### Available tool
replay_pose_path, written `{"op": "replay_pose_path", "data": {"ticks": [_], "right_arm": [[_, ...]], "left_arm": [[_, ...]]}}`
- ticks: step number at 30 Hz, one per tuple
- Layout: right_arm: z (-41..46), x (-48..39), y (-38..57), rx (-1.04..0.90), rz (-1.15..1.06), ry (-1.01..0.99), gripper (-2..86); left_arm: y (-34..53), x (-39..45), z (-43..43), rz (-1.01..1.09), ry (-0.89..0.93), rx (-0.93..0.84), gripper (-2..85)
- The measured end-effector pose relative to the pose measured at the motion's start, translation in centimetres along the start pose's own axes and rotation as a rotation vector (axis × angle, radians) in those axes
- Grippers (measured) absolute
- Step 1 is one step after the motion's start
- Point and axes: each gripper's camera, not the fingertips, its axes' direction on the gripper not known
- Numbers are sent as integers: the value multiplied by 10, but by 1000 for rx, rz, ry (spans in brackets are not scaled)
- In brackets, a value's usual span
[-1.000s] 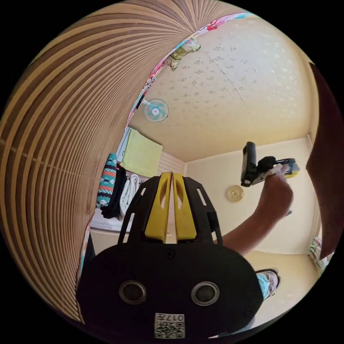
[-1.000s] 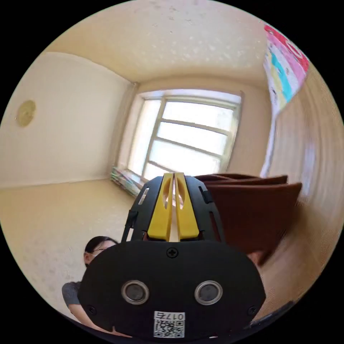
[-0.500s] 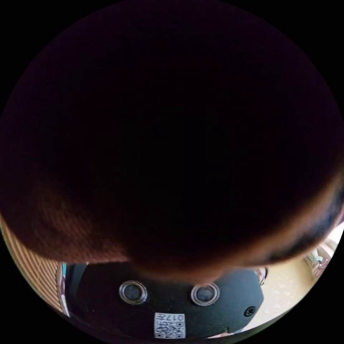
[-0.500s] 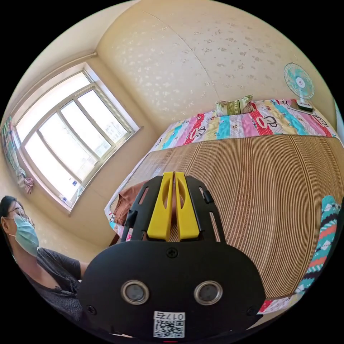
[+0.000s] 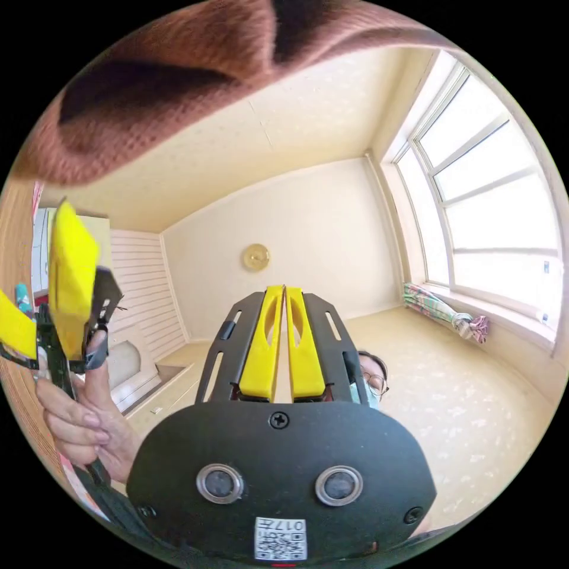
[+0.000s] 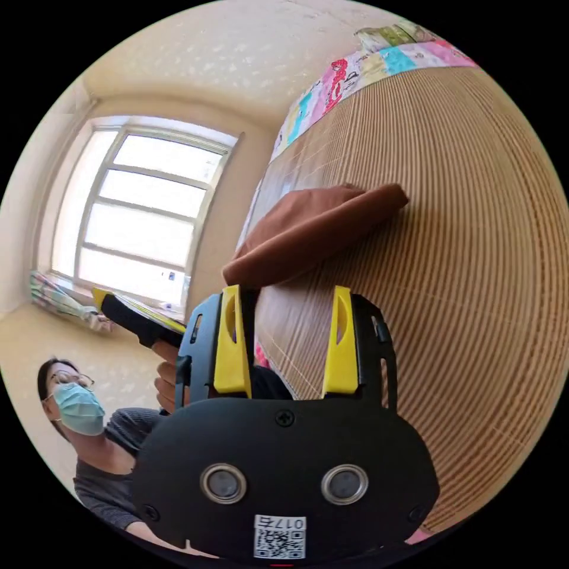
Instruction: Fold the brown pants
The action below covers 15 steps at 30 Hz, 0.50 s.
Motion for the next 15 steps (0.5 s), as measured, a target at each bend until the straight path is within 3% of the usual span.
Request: {"op": "replay_pose_path", "data": {"ticks": [4, 9, 15], "right_arm": [[26, 31, -17, 24, 104, -417, 225], [14, 15, -36, 0, 93, -228, 60], [-76, -1, -25, 283, -2, -422, 9]], "left_arm": [[25, -8, 8, 4, -19, -6, -10], [52, -31, 37, -46, -60, -152, -10], [103, -86, 101, -152, -94, -484, -10]]}}
